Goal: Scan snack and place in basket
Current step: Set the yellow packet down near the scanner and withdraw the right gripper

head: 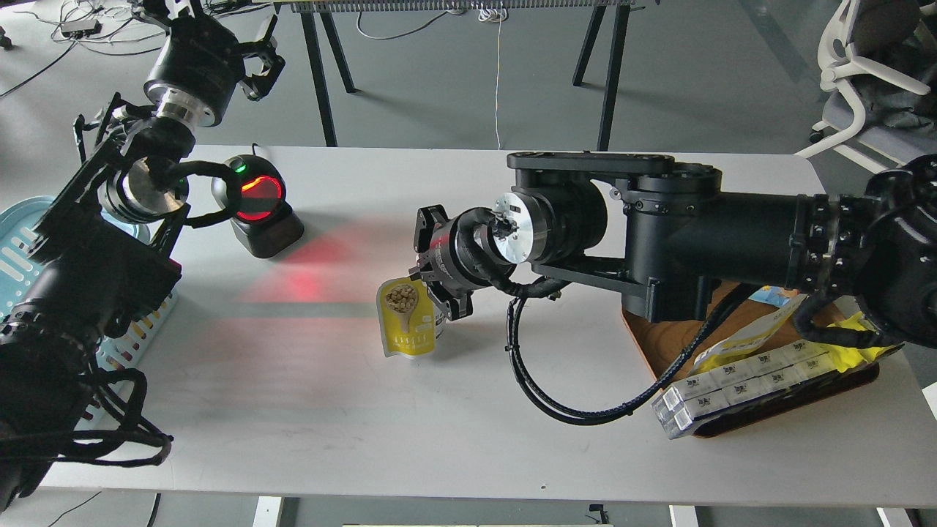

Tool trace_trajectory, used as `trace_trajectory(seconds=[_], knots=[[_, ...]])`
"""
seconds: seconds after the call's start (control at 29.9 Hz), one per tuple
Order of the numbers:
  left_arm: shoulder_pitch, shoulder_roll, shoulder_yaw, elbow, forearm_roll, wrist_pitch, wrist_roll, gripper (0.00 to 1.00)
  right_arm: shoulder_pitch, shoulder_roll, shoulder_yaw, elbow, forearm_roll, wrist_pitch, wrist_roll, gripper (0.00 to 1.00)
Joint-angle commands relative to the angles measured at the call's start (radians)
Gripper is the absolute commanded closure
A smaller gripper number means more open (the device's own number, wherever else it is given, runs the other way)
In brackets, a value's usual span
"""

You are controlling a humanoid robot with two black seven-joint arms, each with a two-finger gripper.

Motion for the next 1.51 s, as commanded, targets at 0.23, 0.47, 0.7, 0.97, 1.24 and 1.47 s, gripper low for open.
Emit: trace_trajectory(seconds=[0.23,0.47,0.7,0.97,1.24,1.47], knots=[[0.001,0.0,0.001,0.0,0.0,0.0,0.0,0.0,0.032,-0.01,0.002,0.0,-0.018,0.0,-0.003,1.0],[0.0,0.0,0.001,0.0,0.0,0.0,0.0,0.0,0.049,-0.019,0.002,0.003,-0.018,0.0,-0.005,1.0],[0.0,0.001,0.001,0.0,0.0,0.0,0.002,0.0,0.055,-0.023,-0.01,0.003,-0.02,0.0,-0.005,0.95],[0.0,0.001,0.001,0.0,0.0,0.0,0.002,0.0,0.055,-0.033,-0.013,0.003,-0.02,0.0,-0.006,0.89],[0.001,0.003,0.001,0.0,0.0,0.0,0.002,0.0,0.056,-0.055,-0.012,0.004,-0.058,0.0,-0.006,0.01],[0.0,0.007,0.003,0.0,0.0,0.0,0.003,0.0,0.089,-0.116,0.005,0.018,-0.061,0.0,-0.005,0.0]])
